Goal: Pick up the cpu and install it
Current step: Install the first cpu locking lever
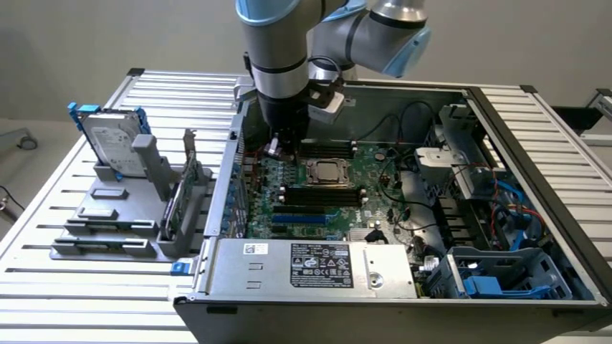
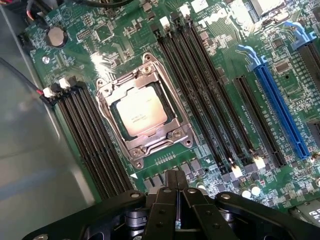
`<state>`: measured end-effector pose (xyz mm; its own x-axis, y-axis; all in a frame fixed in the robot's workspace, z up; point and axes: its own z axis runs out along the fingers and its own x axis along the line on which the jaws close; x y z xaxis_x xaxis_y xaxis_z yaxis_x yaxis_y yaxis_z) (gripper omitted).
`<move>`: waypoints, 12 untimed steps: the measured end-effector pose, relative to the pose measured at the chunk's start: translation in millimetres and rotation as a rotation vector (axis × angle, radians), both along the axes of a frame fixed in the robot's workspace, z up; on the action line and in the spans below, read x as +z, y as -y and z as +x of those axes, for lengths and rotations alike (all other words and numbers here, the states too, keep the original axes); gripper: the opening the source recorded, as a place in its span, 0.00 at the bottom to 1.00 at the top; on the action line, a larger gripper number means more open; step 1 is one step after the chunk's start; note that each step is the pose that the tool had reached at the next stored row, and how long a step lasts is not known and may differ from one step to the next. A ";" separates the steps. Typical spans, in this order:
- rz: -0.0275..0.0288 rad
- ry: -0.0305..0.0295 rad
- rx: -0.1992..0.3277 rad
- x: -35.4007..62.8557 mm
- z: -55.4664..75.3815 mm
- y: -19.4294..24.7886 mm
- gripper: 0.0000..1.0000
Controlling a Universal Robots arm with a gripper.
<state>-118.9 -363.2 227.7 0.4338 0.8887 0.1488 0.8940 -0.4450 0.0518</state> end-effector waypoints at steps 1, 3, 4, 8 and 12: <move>-0.0057 0.0001 0.010 -0.2 0.0 -0.3 0.11; -0.0202 0.0004 0.028 -0.6 0.0 -0.7 0.11; -0.0270 0.0009 0.037 -0.8 0.0 -0.9 0.11; -0.0551 0.0026 0.066 -1.2 0.0 -2.1 0.11; -0.0879 0.0034 0.096 -1.6 0.0 -3.1 0.11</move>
